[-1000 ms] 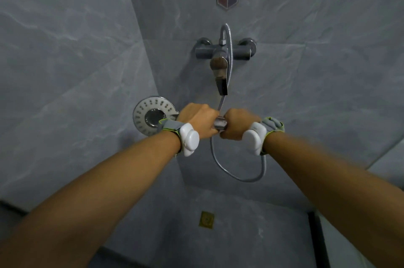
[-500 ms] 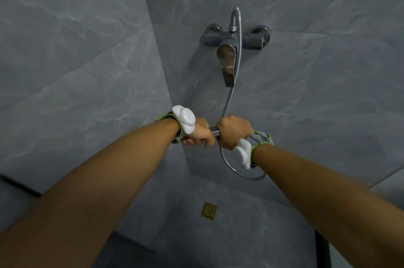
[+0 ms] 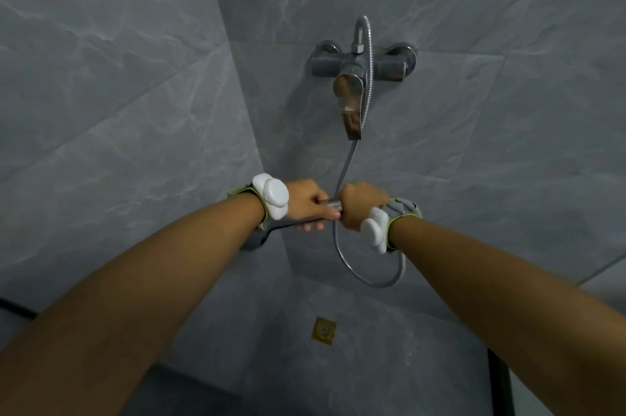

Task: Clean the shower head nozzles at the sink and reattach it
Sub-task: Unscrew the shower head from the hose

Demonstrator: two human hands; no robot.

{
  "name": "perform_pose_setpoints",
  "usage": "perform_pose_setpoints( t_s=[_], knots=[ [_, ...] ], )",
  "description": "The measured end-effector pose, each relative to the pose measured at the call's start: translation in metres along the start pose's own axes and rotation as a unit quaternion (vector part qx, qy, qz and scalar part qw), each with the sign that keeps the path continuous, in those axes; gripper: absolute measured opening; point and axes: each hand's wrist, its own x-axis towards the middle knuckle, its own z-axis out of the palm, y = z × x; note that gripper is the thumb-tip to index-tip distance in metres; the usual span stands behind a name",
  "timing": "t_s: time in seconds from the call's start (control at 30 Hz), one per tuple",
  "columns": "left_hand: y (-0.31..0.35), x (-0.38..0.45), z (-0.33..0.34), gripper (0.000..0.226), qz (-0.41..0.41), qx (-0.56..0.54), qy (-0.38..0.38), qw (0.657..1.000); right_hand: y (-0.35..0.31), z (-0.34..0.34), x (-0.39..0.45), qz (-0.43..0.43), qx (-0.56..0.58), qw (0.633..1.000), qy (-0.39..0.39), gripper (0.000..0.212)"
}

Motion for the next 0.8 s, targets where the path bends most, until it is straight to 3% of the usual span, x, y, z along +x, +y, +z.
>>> perform_pose_setpoints(
  t_s=[0.07,0.17,0.27,0.37,0.43,0.53,0.67,0.73,0.8],
  knots=[
    [-0.004,0.001,0.001,0.026,-0.032,-0.06,-0.037,0.997,-0.004,-0.003,0.001,-0.008,-0.015,1.0,-0.017,0.011],
    [-0.01,0.005,0.008,0.028,-0.028,-0.055,-0.013,0.998,-0.003,-0.005,0.007,-0.023,0.033,0.992,-0.122,0.011],
    [-0.017,0.005,0.011,0.056,0.039,0.103,0.09,0.99,0.0,-0.007,0.009,-0.016,0.075,0.981,-0.178,0.025],
    [-0.022,-0.001,0.016,0.041,0.131,0.263,0.224,0.929,0.004,-0.013,0.009,-0.016,0.102,0.976,-0.189,0.038],
    [-0.026,-0.002,0.015,0.034,0.154,0.259,0.255,0.919,0.006,-0.011,0.012,-0.005,0.119,0.977,-0.175,0.034],
    [-0.03,0.001,0.009,0.038,0.143,0.214,0.209,0.944,0.002,-0.004,0.012,0.012,0.106,0.984,-0.142,0.014],
    [-0.037,-0.002,0.003,0.038,0.095,0.085,0.113,0.985,-0.005,0.0,0.007,-0.005,0.028,0.996,-0.079,0.017],
    [-0.037,-0.004,0.003,0.031,0.065,0.012,0.057,0.996,-0.009,0.002,0.006,-0.006,0.002,0.997,-0.074,0.021],
    [-0.037,-0.003,0.004,0.021,0.05,0.007,0.022,0.999,-0.009,0.0,0.005,-0.01,-0.008,0.996,-0.092,0.019]
  ],
)
